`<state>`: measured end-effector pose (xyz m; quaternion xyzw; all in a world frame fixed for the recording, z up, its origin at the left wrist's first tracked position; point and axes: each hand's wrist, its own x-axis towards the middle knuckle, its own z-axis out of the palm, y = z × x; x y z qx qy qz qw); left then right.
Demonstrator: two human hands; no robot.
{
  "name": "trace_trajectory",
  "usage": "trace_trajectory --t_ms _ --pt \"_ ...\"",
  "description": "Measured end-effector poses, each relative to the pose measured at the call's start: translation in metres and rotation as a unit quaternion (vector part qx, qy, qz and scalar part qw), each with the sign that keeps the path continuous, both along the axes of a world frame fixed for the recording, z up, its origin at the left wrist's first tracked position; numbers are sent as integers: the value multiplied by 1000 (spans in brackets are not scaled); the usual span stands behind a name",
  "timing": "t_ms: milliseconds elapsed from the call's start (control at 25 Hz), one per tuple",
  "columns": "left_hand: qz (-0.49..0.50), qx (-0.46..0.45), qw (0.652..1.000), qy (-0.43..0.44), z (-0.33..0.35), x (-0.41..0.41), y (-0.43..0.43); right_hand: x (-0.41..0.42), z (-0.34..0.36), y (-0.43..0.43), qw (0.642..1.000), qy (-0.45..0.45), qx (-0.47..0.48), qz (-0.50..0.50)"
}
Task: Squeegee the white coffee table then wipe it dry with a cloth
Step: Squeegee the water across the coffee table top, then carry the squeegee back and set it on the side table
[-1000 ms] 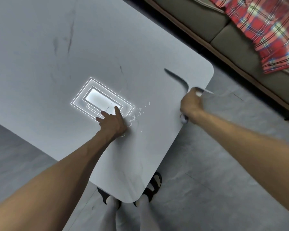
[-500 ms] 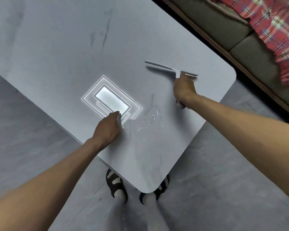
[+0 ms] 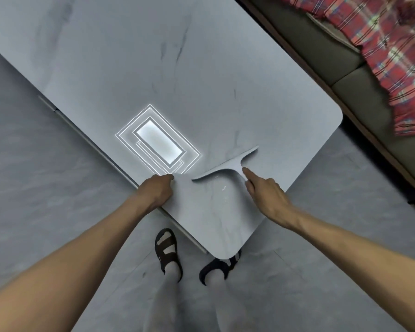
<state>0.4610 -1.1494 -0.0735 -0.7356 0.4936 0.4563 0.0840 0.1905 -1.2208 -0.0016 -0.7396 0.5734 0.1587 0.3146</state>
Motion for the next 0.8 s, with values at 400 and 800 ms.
trace_trajectory --t_ms 400,800 --pt "96 -37 993 58 159 -28 40 -40 122 25 955 -172 107 -215" --pt "377 -144 905 138 352 -204 197 -61 261 115 782 -332 472 -235"
